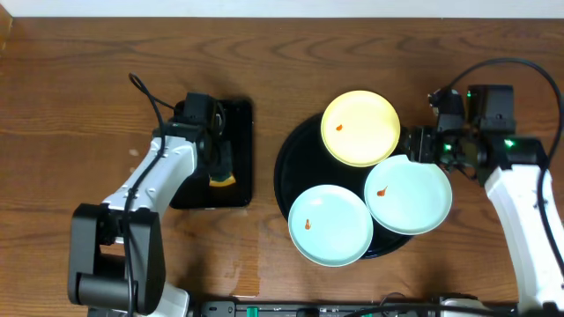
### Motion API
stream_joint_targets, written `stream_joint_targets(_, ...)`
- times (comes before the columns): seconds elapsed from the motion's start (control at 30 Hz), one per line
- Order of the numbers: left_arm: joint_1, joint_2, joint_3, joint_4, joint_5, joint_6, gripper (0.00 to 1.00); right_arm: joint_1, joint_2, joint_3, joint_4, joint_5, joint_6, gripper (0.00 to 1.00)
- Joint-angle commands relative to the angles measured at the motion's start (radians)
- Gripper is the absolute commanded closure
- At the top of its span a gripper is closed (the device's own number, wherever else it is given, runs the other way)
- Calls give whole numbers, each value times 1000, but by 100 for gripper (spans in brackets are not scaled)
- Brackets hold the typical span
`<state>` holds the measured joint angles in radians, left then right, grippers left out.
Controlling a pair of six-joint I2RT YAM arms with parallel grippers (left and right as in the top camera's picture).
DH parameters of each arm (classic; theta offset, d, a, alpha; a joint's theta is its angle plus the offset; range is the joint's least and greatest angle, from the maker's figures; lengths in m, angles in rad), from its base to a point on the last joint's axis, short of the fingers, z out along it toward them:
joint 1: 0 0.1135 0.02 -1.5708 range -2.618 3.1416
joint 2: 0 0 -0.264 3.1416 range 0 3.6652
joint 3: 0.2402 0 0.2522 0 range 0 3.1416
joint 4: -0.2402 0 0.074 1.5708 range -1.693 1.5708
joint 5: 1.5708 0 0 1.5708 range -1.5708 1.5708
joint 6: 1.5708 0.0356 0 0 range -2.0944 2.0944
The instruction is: Clean dirty plates on tray and stack at the side
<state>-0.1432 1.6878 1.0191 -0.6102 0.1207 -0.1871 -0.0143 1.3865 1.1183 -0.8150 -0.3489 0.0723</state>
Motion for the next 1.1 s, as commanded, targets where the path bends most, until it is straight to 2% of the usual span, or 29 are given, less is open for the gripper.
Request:
stream_joint_targets(0.0,1,43,-47,41,-21,-16,92,16,71,11,48,8,-13,53)
stream_joint_targets(0.07,0,58,-49,53,-21,-16,92,16,104,11,74,9,-13,55)
stream_joint_targets(0.13,0,74,-49,64,-21,-16,93,16,133,11,93,9,-13,66)
stream_joint_targets(0.17,0,85,-49,67,-21,-16,93,16,142,11,101,8,-13,67)
stream_joint_targets(0.43,1,111,-32,35,-16,-16,93,16,194,11,132,9,13,64)
stream_joint_targets(0.73,0,-54,98,-134,2,-16,93,16,257,11,213,116,13,69)
stream_joint_targets(1.07,0,-271,98,-174,2,-16,93,23,380,11,300,105,12,70)
